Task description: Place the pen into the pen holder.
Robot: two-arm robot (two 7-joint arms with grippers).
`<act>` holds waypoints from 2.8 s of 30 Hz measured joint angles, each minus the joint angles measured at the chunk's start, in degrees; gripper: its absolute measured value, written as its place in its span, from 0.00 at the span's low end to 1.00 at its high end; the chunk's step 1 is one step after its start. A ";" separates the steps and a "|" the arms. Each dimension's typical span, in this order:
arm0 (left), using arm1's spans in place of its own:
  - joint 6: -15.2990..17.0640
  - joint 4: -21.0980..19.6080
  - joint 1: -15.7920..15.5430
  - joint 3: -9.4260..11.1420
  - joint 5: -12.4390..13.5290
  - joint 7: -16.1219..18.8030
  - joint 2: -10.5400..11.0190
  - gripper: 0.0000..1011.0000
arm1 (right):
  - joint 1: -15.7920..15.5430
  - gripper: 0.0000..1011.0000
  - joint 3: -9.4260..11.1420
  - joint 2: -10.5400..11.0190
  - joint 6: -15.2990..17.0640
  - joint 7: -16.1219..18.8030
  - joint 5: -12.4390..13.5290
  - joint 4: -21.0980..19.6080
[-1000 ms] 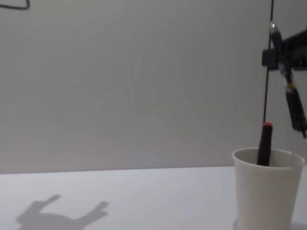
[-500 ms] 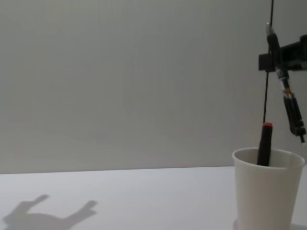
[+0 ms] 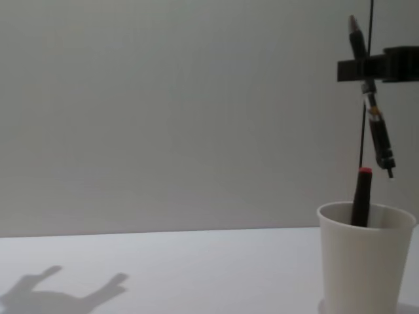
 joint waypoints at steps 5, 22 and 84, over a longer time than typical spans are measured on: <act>0.06 -0.03 -0.02 -0.05 0.03 0.00 0.06 0.99 | 0.55 0.13 -1.16 -1.72 -1.16 0.76 -3.91 1.48; 0.18 -0.12 -0.08 -0.15 0.12 0.00 0.16 0.99 | 1.79 0.13 -3.46 -5.32 -2.24 4.79 -10.39 6.35; -1.09 1.56 0.37 0.97 -0.31 0.17 -0.36 0.99 | 6.00 0.99 3.43 -0.10 -3.44 2.90 -14.42 -4.73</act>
